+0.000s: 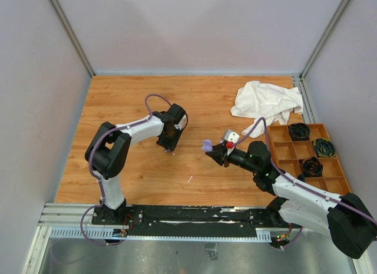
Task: Insert the wireless bluetooth earbuds into the charging case
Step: Pick up the earbud from the center of the board.
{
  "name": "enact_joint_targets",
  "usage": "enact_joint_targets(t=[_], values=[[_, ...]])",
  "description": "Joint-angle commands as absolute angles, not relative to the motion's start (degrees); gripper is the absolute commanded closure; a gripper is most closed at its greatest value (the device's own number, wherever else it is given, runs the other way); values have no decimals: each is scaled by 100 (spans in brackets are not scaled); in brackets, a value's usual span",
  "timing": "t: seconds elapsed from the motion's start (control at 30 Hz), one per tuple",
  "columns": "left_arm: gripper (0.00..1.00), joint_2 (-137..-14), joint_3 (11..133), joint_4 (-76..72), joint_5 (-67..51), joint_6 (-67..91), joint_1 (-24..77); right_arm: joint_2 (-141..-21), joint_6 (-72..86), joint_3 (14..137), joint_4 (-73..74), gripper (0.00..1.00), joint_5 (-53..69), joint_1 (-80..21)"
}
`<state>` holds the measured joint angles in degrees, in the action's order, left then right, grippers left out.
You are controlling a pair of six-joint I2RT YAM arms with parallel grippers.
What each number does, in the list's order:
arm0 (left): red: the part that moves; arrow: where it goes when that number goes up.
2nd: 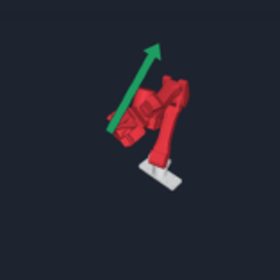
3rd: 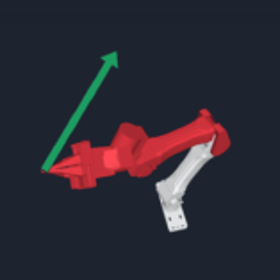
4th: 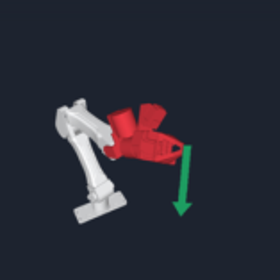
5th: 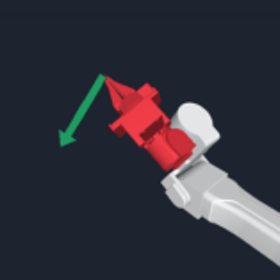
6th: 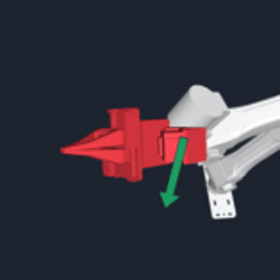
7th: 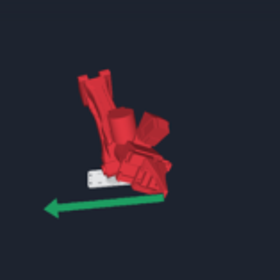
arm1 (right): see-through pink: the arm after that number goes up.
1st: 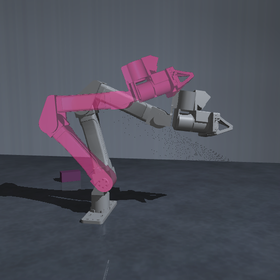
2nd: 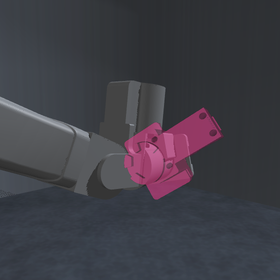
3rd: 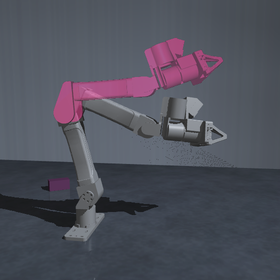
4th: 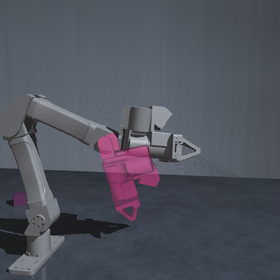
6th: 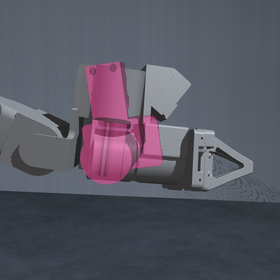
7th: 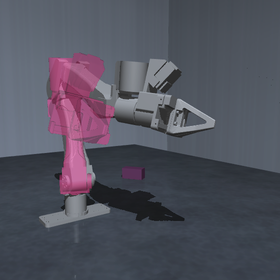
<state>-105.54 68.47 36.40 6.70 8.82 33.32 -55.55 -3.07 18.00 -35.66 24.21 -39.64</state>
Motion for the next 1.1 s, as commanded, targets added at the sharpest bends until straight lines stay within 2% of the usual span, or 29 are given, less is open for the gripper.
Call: enact_joint_targets(t=[0.0, 0.37, 0.53, 0.67, 1.07], values=[[63, -10461, 6886, 3799, 605, 896, 3314, -5577, -316, 1846, -3658, 87, 2513, -4055], [69, -10643, 6965, 3867, 772, 1008, 3313, -5596, -316, 1863, -3639, 87, 2522, -4057], [77, -10603, 6887, 3952, 850, 1091, 3315, -5581, -316, 1863, -3630, 87, 2525, -4052], [79, -10496, 6875, 3920, 811, 1251, 3321, -5573, -316, 1859, -3630, 87, 2522, -4052], [80, -9314, 6427, 2926, 899, 2596, 3446, -5589, -269, 1774, -3819, 87, 2437, -4056]])
